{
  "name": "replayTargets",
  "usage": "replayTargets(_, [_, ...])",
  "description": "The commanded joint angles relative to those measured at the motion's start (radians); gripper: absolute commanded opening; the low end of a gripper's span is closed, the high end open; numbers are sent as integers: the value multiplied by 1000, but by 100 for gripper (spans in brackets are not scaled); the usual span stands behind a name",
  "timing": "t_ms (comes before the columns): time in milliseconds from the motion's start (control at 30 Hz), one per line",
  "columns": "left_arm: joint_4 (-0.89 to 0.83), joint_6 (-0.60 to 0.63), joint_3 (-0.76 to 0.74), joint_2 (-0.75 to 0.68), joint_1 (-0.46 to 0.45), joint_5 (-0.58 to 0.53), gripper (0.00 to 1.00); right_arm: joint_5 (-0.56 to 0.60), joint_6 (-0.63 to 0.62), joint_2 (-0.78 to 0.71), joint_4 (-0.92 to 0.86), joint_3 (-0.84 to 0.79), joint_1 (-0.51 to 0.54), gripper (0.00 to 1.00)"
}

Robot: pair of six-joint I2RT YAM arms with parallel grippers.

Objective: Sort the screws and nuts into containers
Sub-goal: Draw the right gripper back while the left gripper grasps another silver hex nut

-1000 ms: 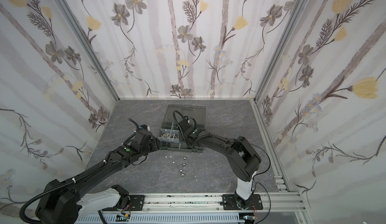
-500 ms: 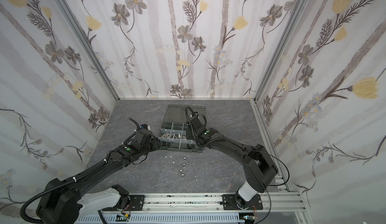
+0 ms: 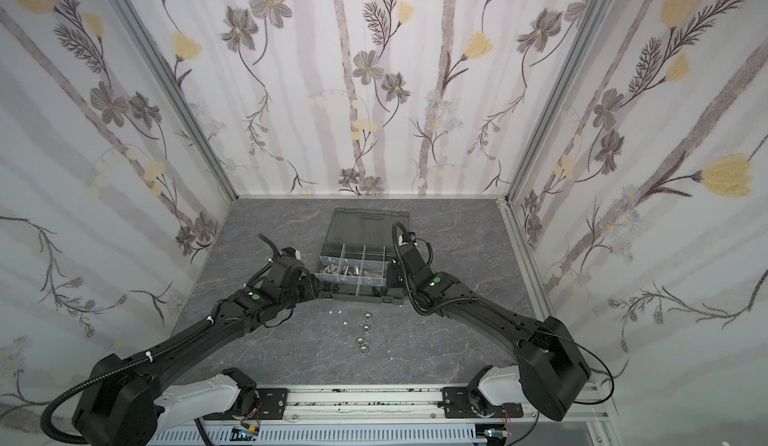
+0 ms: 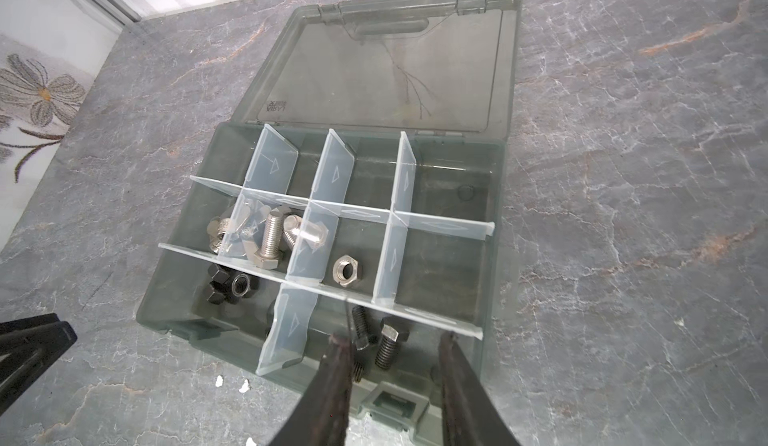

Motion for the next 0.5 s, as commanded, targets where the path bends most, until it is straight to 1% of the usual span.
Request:
replayTargets(0, [24,8,20,13,-41,-11,53,19,45,-47,40,-51,-5,36])
replayTargets(100, [24,6,34,45,-107,-35,53,21,70,-101,41,-97,-12,37])
replayTargets(167, [24,-1,44,68,-149,-46,53,21,86,-135,43,-156,-13,37])
replayTargets(267, [24,-16,66,103,-230,-62,53,30,101,-180,41,-200,-18,37])
replayTargets(367, [24,-20,94,171,-309,-67,54,42,114,-218,41,-233,-26,37])
replayTargets(467, [24,-27,125,236,-365,-62,54,47,122,-246,41,-251,-33,38])
